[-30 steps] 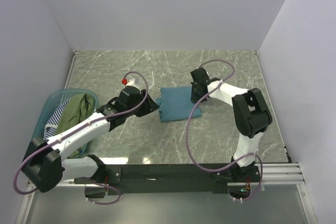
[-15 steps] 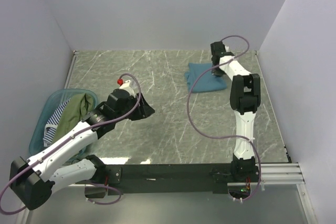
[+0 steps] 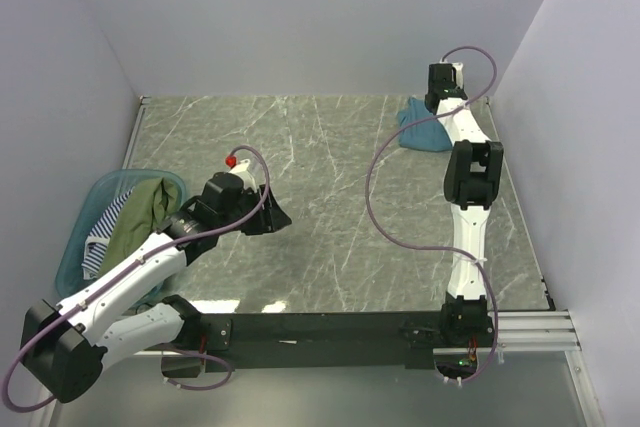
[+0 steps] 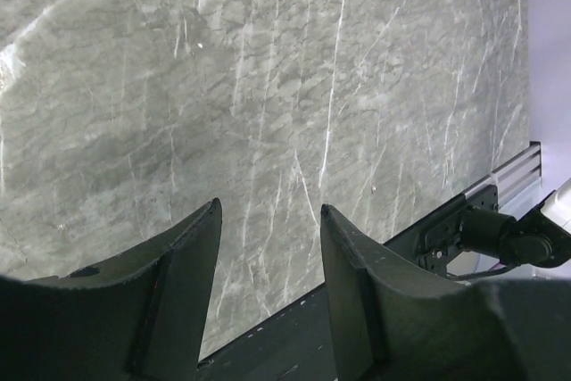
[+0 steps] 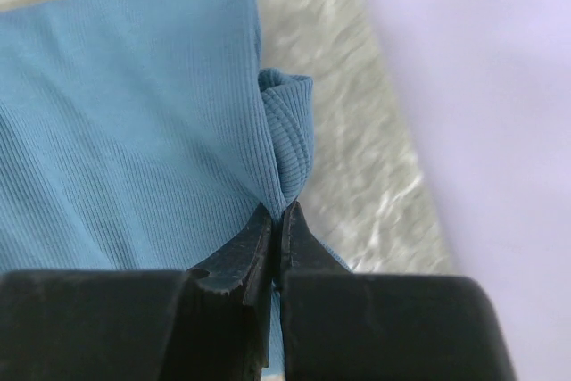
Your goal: Fold and stack the tank tops
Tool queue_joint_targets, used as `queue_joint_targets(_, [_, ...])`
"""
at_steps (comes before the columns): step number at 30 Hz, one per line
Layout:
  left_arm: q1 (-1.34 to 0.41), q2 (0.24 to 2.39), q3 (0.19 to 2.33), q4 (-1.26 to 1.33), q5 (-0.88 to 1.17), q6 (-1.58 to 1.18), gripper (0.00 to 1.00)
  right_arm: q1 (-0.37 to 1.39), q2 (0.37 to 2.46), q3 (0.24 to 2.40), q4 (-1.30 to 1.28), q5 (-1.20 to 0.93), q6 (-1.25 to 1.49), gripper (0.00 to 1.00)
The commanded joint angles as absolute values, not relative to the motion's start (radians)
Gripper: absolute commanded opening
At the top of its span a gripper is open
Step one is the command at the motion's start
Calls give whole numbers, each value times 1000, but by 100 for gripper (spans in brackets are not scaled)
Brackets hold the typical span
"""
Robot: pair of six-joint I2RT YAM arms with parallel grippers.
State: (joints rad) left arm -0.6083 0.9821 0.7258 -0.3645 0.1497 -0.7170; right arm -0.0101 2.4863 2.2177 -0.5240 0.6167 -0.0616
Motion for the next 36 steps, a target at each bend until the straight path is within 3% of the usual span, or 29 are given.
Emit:
queue_joint_targets(1, [-598,985,727,-318,201,-690,54,-38,2491,2224,-361,707,-167,0])
queue_joint_targets(12, [-597,1012,709,-296,218,-692,54,-107,2516,2177,-219,724,-249,3])
queue_joint_targets(15, [-597,1026,706,-288,230,-693,54,-118,2514,2192,-227,724,-223,48])
queue_joint_targets(16, [-597,1028,706,-287,229,-693,54,-120,2513,2197,-232,735,-215,72])
queue_joint_targets(17, [-597,1029,707,-287,227,-693,54,-120,2511,2203,-239,733,-193,83])
queue_joint_targets(26, [-546,1011,704,-298,209,-701,55,-52,2407,2290,-405,735,30,88])
queue_joint_targets(29, [-523,1011,733,-330,114,-716,50,58,2247,2174,-465,671,132,88])
queue_joint_targets(33, [-509,1016,800,-412,-30,-780,50,187,2017,1925,-468,614,222,88])
queue_joint_targets(36, [-489,1012,860,-501,-208,-850,60,328,1826,1686,-431,546,296,89])
